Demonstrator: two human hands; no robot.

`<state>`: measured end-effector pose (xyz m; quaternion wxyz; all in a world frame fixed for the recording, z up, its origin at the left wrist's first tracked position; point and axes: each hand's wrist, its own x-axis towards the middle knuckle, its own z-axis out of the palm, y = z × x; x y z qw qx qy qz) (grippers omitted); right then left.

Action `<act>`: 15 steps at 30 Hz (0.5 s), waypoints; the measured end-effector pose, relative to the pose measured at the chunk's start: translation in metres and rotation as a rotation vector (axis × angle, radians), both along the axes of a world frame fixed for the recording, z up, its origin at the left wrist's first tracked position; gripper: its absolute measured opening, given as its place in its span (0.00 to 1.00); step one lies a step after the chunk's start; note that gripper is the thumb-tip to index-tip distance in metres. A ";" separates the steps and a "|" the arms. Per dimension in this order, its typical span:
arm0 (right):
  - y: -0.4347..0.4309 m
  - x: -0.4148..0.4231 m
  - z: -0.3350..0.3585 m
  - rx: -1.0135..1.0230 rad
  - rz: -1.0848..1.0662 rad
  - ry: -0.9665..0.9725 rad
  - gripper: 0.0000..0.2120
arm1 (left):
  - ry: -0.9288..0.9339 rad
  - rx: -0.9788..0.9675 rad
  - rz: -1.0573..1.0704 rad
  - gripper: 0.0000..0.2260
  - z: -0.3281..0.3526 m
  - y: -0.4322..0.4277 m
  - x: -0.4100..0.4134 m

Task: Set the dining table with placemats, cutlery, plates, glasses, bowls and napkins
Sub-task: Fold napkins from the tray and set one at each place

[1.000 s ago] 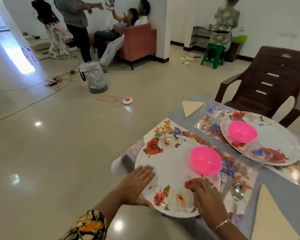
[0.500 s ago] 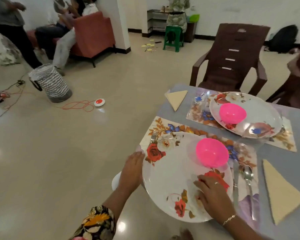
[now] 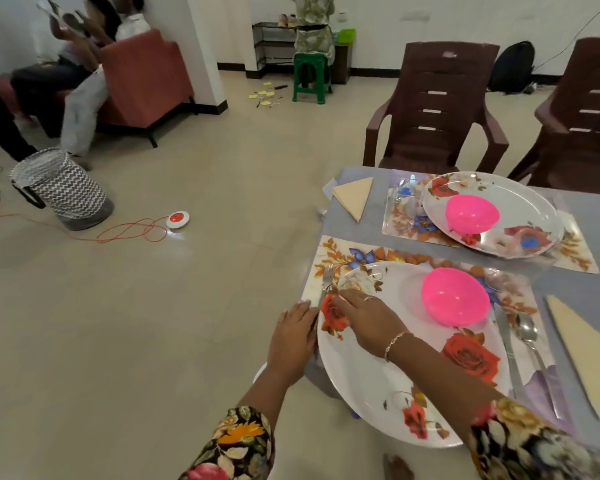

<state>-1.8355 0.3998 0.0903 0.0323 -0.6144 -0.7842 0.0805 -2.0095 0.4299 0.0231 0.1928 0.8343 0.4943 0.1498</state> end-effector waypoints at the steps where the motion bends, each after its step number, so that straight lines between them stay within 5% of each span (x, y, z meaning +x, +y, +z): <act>1: 0.010 -0.004 0.002 -0.018 0.019 -0.024 0.24 | -0.006 -0.003 0.014 0.33 -0.002 0.002 -0.001; 15: 0.063 -0.035 -0.027 -0.172 -0.016 -0.312 0.25 | -0.074 0.008 0.025 0.21 -0.008 0.008 -0.011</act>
